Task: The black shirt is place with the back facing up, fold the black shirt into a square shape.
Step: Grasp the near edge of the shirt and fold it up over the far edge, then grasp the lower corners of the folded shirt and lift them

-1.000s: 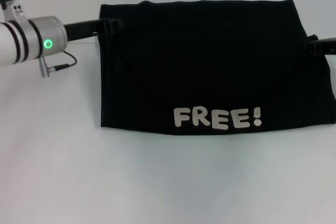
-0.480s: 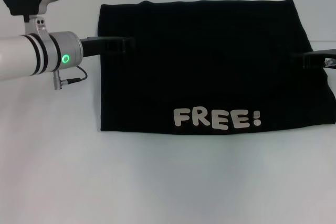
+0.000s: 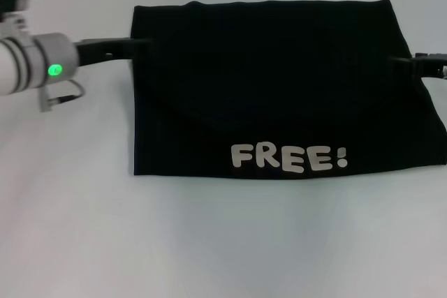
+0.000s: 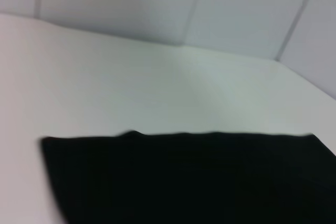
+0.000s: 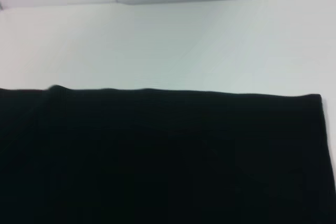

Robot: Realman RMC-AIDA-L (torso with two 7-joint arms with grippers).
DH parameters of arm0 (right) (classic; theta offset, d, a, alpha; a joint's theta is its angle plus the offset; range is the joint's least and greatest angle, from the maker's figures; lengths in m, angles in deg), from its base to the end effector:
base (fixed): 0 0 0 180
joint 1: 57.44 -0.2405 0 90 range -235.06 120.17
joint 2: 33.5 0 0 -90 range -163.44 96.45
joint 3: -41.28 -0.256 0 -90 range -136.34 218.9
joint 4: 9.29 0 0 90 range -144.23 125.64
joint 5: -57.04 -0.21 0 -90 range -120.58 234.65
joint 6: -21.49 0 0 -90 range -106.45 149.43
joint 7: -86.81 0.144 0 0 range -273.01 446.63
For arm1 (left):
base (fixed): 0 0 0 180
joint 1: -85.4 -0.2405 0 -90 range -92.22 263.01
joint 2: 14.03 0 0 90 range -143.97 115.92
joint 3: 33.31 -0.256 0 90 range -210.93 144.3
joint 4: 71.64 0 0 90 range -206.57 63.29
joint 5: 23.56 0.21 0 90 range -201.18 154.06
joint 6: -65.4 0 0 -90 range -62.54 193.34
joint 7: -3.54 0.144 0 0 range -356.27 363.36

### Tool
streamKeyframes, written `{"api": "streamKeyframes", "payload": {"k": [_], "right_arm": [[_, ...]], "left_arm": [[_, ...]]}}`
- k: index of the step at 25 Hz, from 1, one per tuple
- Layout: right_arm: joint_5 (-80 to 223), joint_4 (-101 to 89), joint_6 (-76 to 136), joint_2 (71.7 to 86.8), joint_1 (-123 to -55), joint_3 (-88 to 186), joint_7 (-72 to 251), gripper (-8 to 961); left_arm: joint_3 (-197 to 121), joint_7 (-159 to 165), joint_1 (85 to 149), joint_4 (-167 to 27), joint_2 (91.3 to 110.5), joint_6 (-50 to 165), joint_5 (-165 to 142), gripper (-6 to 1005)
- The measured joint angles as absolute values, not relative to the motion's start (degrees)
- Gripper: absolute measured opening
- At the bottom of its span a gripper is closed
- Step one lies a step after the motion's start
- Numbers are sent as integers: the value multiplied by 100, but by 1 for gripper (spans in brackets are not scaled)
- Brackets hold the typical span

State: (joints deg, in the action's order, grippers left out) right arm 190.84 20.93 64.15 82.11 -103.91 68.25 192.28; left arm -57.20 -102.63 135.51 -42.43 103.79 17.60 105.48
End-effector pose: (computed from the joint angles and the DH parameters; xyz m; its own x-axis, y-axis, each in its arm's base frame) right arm 0.2882 0.4608 0.0492 0.6248 -0.5553 -0.5489 -0.7639 -0.2894 -0.5768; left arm -0.2441 0.4677 0.0247 0.5468 0.5408 0.6392 0.8372 -0.3612 -0.4107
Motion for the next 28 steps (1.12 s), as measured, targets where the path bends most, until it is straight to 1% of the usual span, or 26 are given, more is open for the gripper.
{"api": "streamKeyframes", "payload": {"k": [2, 5, 7, 11, 16, 28], "right_arm": [[19019, 2205, 6753, 8198, -10336, 6821, 19289, 535], [18889, 2405, 7478, 8154, -10215, 6819, 19418, 663], [18779, 2547, 8053, 8132, -10108, 6812, 19494, 847], [18523, 2708, 8801, 8105, -9915, 6797, 19591, 850], [18177, 2715, 8989, 8083, -9720, 6798, 19645, 853], [18155, 2761, 9047, 8048, -9705, 6848, 19835, 854]], "left_arm": [[-5728, -10467, 13410, -3983, 10383, 1629, 10548, 469], [-5721, -10753, 13011, -3541, 10384, 1002, 10509, 546], [-5717, -10788, 12730, -3297, 10383, 396, 10450, 625], [-5733, -10632, 12293, -3065, 10416, -779, 10512, 782], [-5903, -10461, 12056, -3040, 10554, -1014, 10903, 911], [-6657, -10555, 12205, -3322, 10630, -382, 11409, 908]]}}
